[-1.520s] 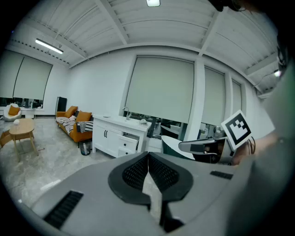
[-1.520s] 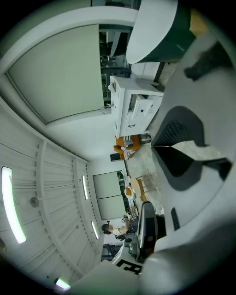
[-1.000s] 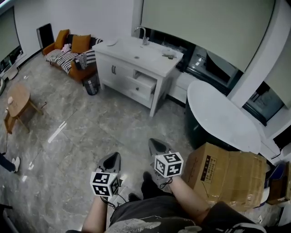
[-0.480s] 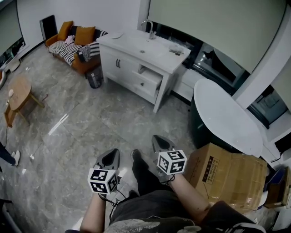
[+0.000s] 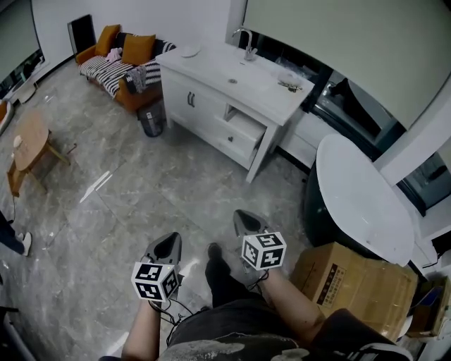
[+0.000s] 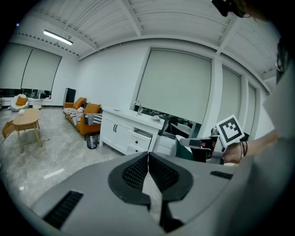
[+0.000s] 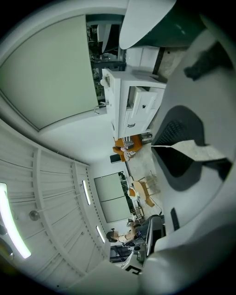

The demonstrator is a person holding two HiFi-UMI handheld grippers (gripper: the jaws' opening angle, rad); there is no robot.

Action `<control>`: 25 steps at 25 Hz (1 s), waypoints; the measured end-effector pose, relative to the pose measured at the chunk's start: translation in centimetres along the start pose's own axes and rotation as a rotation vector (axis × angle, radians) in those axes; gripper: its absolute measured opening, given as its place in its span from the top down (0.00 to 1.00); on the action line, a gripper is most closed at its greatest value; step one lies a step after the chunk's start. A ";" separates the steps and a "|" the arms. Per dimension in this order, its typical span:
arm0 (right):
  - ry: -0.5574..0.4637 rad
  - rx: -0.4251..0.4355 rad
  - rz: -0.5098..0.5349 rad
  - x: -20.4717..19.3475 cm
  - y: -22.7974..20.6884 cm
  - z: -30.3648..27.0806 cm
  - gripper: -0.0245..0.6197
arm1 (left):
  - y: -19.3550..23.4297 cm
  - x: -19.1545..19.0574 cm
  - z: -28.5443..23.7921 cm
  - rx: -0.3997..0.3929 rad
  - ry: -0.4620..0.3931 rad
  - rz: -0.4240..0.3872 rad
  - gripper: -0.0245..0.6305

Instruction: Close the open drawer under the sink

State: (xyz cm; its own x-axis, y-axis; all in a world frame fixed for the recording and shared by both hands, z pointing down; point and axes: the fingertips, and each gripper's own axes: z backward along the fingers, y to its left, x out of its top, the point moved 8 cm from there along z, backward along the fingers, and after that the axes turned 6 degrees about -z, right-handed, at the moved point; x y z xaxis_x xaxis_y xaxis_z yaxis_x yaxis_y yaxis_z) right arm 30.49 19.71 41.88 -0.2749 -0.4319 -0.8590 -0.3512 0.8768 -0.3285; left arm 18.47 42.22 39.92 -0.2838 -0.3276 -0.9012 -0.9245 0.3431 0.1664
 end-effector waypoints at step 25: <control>0.045 -0.073 -0.192 11.4 -17.0 -22.9 0.92 | 8.5 13.3 -25.5 0.018 0.050 -0.004 0.94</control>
State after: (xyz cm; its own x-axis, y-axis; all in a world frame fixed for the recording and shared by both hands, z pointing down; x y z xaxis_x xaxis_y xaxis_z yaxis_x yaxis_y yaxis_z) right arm 12.85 -4.97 46.67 -0.2362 -0.6000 -0.7644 -0.4646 0.7606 -0.4534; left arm 0.30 18.37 39.54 -0.2932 -0.3726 -0.8805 -0.9210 0.3573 0.1555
